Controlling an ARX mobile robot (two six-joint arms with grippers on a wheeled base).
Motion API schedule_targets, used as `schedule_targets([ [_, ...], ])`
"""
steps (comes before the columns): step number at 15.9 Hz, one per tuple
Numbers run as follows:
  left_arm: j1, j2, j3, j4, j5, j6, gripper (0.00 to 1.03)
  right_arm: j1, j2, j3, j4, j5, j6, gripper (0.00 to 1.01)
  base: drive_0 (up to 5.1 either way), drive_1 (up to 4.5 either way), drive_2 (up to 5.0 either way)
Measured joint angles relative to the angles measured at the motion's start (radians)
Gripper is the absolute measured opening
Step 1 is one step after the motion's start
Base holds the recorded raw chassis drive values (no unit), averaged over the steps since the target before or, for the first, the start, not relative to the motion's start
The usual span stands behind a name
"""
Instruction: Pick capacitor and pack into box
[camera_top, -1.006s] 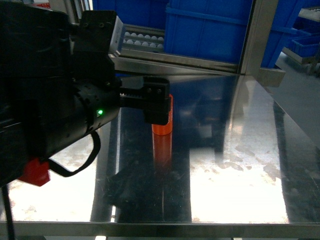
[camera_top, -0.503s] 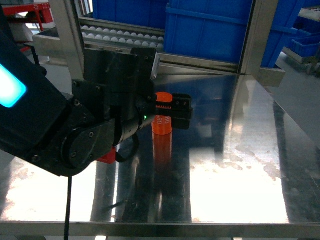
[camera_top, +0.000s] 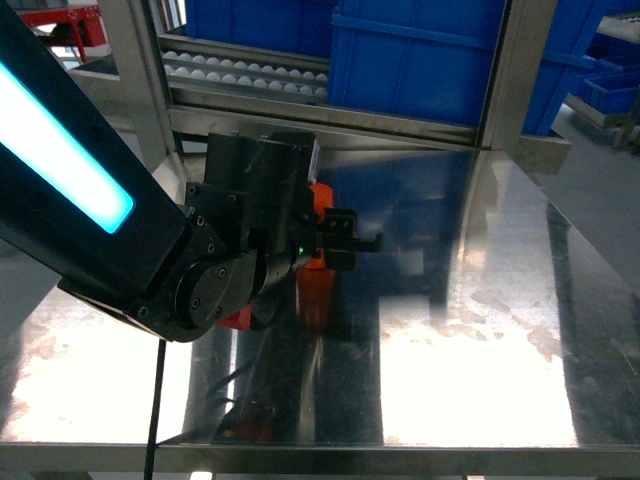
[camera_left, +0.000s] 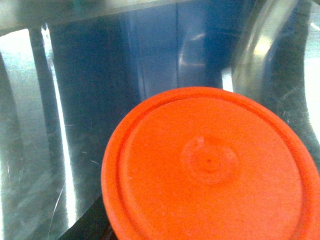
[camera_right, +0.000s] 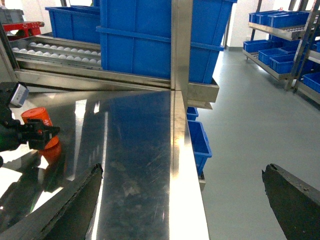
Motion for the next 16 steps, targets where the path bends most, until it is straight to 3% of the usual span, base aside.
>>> schedule_targets([
  [1, 0.003, -0.03, -0.029, -0.014, 0.002, -0.017, 0.46, 0.0, 0.0, 0.0, 0.0, 0.0, 0.0, 0.98, 0.0, 0.0, 0.0],
  [3, 0.013, -0.144, -0.129, 0.014, -0.014, -0.01, 0.45, 0.0, 0.0, 0.0, 0.0, 0.0, 0.0, 0.98, 0.0, 0.0, 0.0],
  [6, 0.066, -0.477, -0.365, 0.135, -0.048, 0.043, 0.45, 0.0, 0.0, 0.0, 0.0, 0.0, 0.0, 0.98, 0.0, 0.0, 0.0],
  [8, 0.116, -0.727, -0.564, 0.151, -0.072, 0.066, 0.45, 0.0, 0.0, 0.0, 0.0, 0.0, 0.0, 0.98, 0.0, 0.0, 0.0],
  [10, 0.135, -0.985, -0.762, 0.095, -0.098, 0.066, 0.45, 0.0, 0.0, 0.0, 0.0, 0.0, 0.0, 0.98, 0.0, 0.0, 0.0],
  [12, 0.125, -1.111, -0.839, 0.081, -0.11, 0.071, 0.45, 0.0, 0.0, 0.0, 0.0, 0.0, 0.0, 0.98, 0.0, 0.0, 0.0],
  [14, 0.079, -1.437, -0.975, -0.052, -0.195, 0.089, 0.45, 0.0, 0.0, 0.0, 0.0, 0.0, 0.0, 0.98, 0.0, 0.0, 0.0],
  [15, 0.051, -1.594, -1.018, -0.172, -0.24, 0.089, 0.45, 0.0, 0.0, 0.0, 0.0, 0.0, 0.0, 0.98, 0.0, 0.0, 0.0],
  [16, 0.047, -1.685, -1.031, -0.203, -0.253, 0.089, 0.45, 0.0, 0.0, 0.0, 0.0, 0.0, 0.0, 0.98, 0.0, 0.0, 0.0],
])
